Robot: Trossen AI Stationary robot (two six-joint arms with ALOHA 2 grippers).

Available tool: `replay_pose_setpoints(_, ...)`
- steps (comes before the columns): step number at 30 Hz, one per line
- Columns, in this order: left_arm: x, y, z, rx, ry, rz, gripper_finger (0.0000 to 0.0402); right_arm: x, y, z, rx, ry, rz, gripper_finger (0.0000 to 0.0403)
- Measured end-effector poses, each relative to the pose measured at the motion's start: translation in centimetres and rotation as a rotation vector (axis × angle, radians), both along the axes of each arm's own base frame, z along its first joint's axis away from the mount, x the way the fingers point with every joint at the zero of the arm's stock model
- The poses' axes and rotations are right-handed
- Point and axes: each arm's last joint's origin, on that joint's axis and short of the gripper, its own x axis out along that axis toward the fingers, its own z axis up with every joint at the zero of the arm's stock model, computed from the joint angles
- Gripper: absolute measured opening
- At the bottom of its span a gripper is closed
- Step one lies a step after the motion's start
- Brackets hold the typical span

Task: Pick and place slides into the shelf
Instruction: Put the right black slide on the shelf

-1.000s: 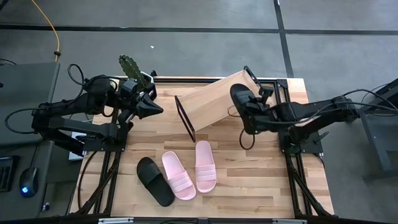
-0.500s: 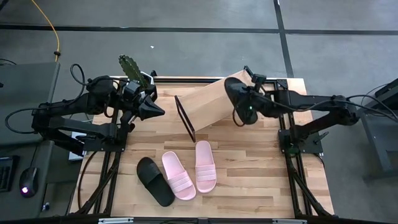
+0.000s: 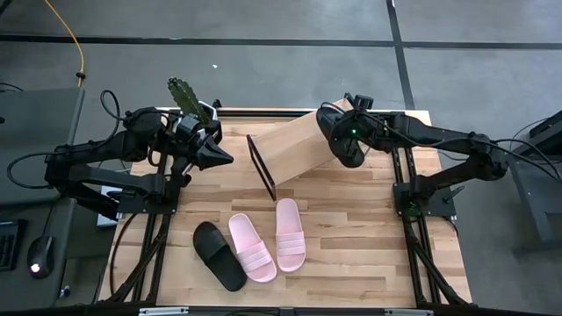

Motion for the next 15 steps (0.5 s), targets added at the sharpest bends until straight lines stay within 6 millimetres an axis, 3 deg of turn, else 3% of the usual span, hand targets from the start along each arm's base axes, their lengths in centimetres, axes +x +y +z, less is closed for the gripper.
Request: replay_pose_setpoints(15, 0.0, 0.0, 0.0, 0.016, -0.002, 0.009, 0.0001, -0.9, -3.3, 0.0, 0.066, 0.006, 0.042, 0.0)
